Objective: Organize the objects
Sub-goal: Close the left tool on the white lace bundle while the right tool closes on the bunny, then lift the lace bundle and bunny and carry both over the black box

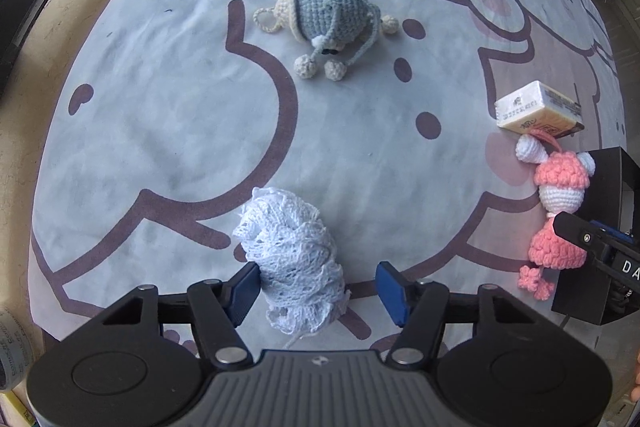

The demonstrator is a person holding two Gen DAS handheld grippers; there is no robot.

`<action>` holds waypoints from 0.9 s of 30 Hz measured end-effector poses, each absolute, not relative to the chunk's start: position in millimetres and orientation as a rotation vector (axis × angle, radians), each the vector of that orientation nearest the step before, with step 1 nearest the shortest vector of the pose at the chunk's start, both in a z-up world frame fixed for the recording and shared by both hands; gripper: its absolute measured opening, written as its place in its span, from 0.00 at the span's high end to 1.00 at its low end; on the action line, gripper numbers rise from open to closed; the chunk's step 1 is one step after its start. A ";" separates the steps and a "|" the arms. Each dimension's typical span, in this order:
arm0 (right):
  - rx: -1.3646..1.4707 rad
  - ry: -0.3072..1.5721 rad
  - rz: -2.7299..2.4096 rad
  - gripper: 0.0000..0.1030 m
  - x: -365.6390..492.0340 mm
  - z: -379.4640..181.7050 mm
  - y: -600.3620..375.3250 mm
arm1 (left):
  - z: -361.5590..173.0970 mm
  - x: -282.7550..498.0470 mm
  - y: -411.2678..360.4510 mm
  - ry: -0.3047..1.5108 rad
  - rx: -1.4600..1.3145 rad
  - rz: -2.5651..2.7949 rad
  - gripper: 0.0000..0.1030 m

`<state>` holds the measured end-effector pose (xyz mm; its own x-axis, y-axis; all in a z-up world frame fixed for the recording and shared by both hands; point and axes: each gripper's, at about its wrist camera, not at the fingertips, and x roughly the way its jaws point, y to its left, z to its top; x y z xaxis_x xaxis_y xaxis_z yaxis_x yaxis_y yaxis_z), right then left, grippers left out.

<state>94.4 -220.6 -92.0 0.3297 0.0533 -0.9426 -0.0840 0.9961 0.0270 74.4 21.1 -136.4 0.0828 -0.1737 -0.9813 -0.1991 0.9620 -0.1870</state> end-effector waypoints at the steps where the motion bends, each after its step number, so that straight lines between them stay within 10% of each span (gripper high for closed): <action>1: -0.049 1.238 0.093 0.46 96.0 -94.9 -218.3 | -137.7 75.2 21.2 1.497 -0.295 0.024 0.39; 10: -0.133 1.288 0.080 0.50 104.4 -114.9 -215.1 | -148.3 82.5 24.7 1.503 -0.191 0.032 0.58; 27: 0.138 1.335 0.179 0.69 87.9 -98.5 -232.9 | -129.9 84.6 -18.3 1.408 -0.079 -0.134 0.60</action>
